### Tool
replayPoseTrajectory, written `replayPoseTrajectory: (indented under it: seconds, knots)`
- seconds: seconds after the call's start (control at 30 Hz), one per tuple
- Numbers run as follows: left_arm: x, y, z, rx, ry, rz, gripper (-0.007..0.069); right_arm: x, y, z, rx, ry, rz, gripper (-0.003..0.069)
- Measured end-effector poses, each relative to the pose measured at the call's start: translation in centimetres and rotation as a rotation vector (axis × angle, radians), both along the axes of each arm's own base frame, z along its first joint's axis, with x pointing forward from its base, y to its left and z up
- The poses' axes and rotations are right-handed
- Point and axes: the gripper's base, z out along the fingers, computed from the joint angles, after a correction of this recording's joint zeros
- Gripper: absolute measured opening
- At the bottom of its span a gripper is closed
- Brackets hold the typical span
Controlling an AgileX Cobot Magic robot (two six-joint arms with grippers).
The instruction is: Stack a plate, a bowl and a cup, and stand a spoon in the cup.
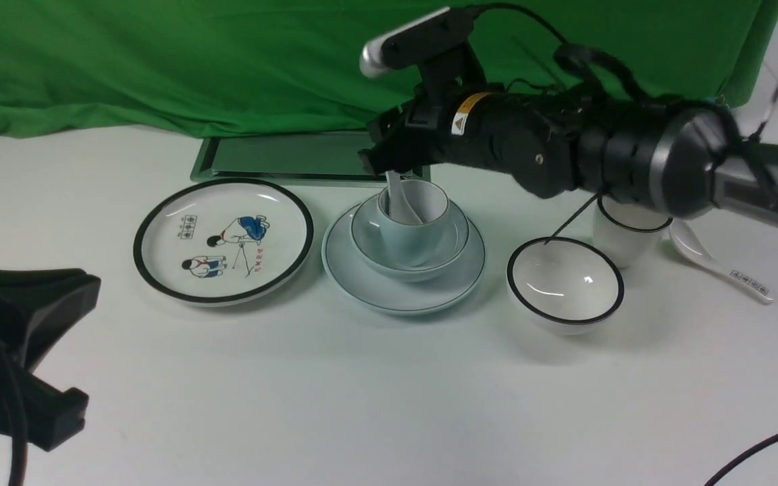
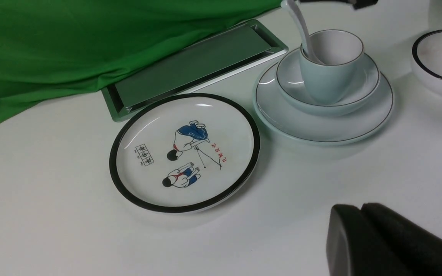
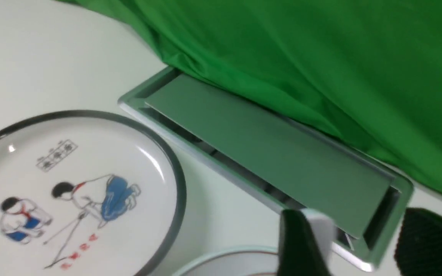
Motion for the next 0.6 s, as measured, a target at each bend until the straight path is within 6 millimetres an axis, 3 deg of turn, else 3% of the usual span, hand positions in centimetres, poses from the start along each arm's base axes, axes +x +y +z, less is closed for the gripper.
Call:
replayPoseTrajectory:
  seconds: [0.1, 0.13, 0.2, 0.23, 0.3, 0.33, 0.4, 0.43, 0.47, 0.53, 0.6]
  knots:
    - [0.0, 0.0, 0.0, 0.000, 0.000, 0.000, -0.0031, -2.6, -1.7, 5.2, -0.016, -0.028, 0.015, 0.0181]
    - [0.0, 0.0, 0.0, 0.001, 0.000, 0.000, -0.0031, -2.8, -1.8, 5.6, -0.017, -0.033, 0.017, 0.0181]
    - [0.0, 0.0, 0.0, 0.002, -0.001, 0.000, -0.0031, -6.0, -3.9, 9.8, -0.015, -0.097, 0.031, 0.0077]
    - [0.0, 0.0, 0.0, 0.002, -0.001, 0.000, -0.0031, -6.0, -3.9, 9.6, -0.020, -0.092, 0.032, 0.0072]
    - [0.0, 0.0, 0.0, 0.002, -0.001, 0.000, -0.0031, -9.6, -6.3, 12.0, 0.007, -0.143, 0.032, 0.0033]
    - [0.0, 0.0, 0.0, 0.002, -0.001, 0.000, -0.0031, -9.9, -6.5, 11.7, 0.004, -0.139, 0.032, 0.0031]
    - [0.0, 0.0, 0.0, 0.002, -0.001, 0.000, -0.0031, -13.3, -8.7, 12.7, 0.032, -0.188, 0.031, 0.0027]
    - [0.0, 0.0, 0.0, 0.002, -0.001, 0.000, -0.0031, -13.5, -8.9, 12.8, 0.034, -0.191, 0.030, 0.0027]
    - [0.0, 0.0, 0.0, 0.002, -0.001, 0.000, -0.0031, -15.5, -10.2, 12.8, 0.047, -0.212, 0.029, 0.0029]
    - [0.0, 0.0, 0.0, 0.003, -0.001, 0.000, -0.0031, -16.9, -11.1, 12.3, 0.050, -0.217, 0.029, 0.0031]
    - [0.0, 0.0, 0.0, 0.003, -0.001, 0.000, -0.0031, -19.9, -13.1, 12.1, 0.065, -0.245, 0.029, 0.0037]
